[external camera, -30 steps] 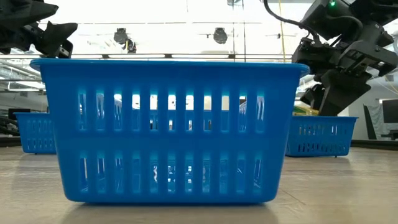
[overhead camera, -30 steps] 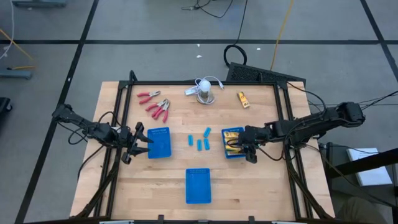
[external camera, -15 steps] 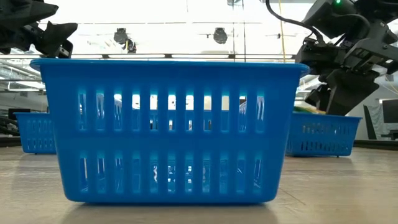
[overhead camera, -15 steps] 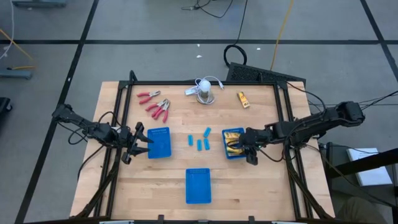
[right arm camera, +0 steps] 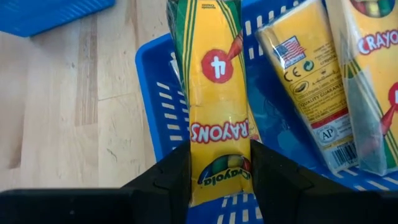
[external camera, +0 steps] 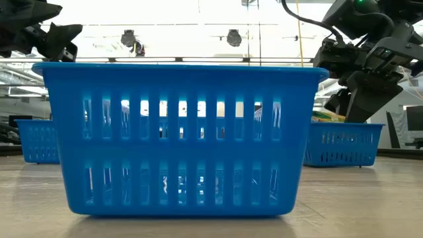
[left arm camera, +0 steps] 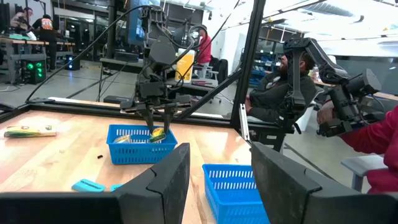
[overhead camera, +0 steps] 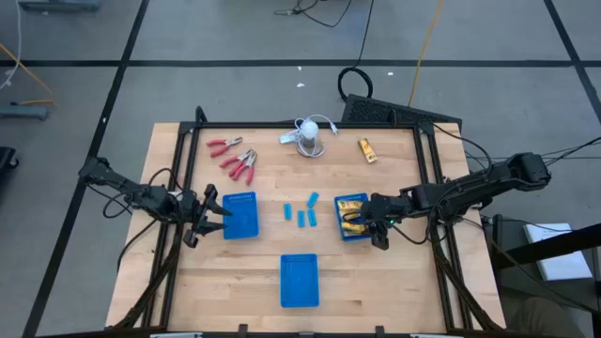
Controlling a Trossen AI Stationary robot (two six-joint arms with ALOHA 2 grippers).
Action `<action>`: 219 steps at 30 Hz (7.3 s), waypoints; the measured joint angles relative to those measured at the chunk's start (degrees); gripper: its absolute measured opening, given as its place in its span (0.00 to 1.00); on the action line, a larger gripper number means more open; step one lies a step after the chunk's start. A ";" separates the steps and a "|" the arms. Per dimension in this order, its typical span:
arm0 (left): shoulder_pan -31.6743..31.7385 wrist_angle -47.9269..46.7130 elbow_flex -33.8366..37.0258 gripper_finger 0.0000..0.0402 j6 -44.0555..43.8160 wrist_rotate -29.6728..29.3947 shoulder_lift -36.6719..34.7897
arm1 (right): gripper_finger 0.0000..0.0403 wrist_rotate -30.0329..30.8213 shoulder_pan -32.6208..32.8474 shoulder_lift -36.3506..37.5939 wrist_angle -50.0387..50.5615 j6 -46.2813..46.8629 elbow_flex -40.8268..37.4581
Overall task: Pick & Place School Supplies
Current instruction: Put the yellow crayon box into the top right blue bin
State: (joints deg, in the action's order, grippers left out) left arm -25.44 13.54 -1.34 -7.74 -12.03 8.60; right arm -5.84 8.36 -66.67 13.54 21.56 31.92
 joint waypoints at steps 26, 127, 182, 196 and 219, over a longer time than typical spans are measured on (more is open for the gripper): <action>-0.03 -0.01 0.00 0.43 -0.01 -0.01 0.00 | 0.53 1.50 -0.80 0.66 -6.18 -6.31 0.00; -0.03 0.00 0.00 0.43 -0.01 -0.02 0.01 | 0.49 14.79 -12.74 14.78 -12.58 -13.03 0.00; -0.03 -0.02 0.00 0.43 0.01 0.00 0.00 | 0.75 21.68 -47.83 -6.99 -22.06 -16.30 -0.70; -0.03 -0.02 0.00 0.43 0.01 0.00 0.02 | 0.79 13.02 -51.37 -17.63 -25.98 -21.86 -0.70; -0.03 -0.01 0.00 0.43 0.01 0.00 0.02 | 0.63 11.97 -53.07 -21.55 -23.57 -15.70 -0.59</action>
State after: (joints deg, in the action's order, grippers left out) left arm -25.47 13.53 -1.34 -7.73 -12.03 8.62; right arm 6.13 -44.71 -88.23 -10.03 5.86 31.33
